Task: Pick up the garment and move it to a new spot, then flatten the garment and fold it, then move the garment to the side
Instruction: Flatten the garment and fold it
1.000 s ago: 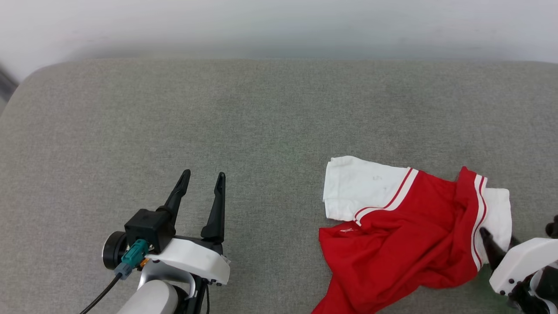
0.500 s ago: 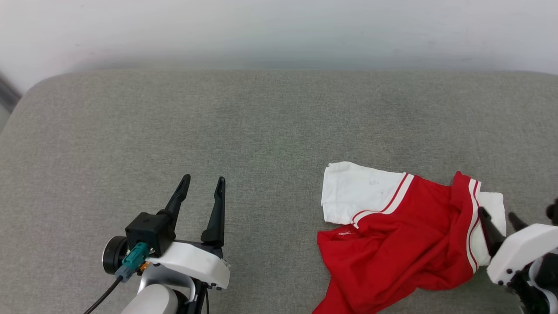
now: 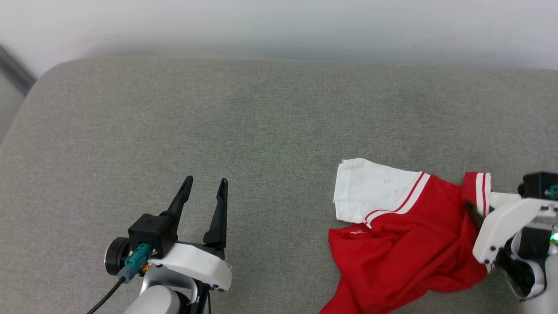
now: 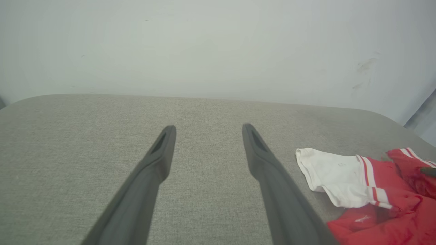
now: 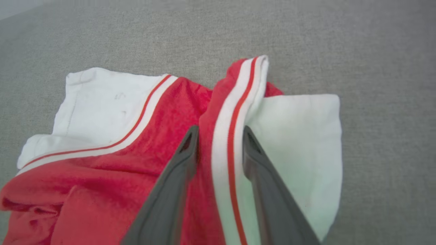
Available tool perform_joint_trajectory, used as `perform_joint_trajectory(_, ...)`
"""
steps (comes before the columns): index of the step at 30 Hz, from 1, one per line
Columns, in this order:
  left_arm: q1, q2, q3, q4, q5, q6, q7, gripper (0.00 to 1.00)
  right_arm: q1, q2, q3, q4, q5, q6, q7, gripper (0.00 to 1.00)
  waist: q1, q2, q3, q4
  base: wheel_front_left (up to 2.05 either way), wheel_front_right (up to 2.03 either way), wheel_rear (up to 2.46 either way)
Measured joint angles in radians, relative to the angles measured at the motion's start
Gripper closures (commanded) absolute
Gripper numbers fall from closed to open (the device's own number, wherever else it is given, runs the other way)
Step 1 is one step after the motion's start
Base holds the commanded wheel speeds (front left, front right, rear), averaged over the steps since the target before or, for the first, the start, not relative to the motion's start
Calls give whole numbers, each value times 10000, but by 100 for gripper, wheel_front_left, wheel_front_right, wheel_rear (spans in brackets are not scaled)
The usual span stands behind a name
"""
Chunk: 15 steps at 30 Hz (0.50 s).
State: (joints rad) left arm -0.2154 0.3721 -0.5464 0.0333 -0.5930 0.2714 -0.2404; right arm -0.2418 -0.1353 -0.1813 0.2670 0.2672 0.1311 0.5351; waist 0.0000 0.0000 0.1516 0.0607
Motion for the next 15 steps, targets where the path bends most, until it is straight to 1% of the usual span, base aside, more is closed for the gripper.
perform_joint_trajectory(6,-132,-6,-27,-8,8,-33,-10,0,-1044,-265,186,621,-31,0,-579,100,0,0,154,44,0,0,0)
perform_joint_trajectory(10,-241,-27,-69,-19,21,-73,-13,0,-2049,-449,345,1120,-123,-2,-1068,100,0,0,358,83,0,0,0)
perform_joint_trajectory(13,-381,-38,-84,-6,61,-92,-13,0,-2753,-485,769,1701,-207,0,-1296,100,0,0,533,131,0,0,0)
perform_joint_trajectory(15,-419,-67,-119,17,77,-142,-13,0,-2987,-506,1273,2230,-299,0,-1294,100,0,0,632,193,0,0,0)
